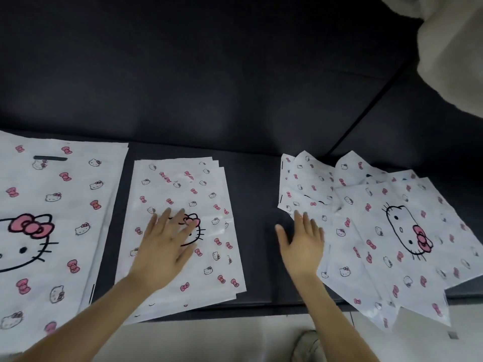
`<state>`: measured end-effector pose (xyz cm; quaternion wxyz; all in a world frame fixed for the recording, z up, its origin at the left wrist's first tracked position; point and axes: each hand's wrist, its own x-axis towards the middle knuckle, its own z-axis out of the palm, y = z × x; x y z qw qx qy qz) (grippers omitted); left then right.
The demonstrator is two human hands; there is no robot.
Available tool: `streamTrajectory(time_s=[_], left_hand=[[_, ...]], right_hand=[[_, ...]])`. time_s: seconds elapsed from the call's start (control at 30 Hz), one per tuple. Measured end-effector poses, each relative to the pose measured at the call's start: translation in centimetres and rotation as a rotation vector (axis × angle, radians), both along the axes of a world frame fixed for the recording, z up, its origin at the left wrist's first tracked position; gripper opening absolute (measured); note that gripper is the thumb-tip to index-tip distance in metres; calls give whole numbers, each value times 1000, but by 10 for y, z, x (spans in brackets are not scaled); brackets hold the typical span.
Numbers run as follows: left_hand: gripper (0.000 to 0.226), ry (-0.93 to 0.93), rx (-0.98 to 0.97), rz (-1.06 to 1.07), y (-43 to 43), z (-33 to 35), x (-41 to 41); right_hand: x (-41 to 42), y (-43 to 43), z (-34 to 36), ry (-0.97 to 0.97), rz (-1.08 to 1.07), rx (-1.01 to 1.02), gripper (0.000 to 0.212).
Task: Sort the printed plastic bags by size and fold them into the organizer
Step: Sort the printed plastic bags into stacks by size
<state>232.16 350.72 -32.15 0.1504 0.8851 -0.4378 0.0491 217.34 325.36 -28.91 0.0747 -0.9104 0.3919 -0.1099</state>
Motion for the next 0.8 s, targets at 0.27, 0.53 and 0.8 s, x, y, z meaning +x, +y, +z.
streamTrajectory(time_s=[0.27, 0.53, 0.8], left_hand=[[59, 99, 112, 20, 12, -16, -2], [64, 207, -76, 27, 5, -9, -3], [37, 1626, -591, 768, -46, 87, -21]], right_hand=[[1, -71, -14, 388, 29, -6, 43], [-2, -4, -14, -288, 187, 103, 7], [-19, 86, 27, -479, 451, 757, 46]])
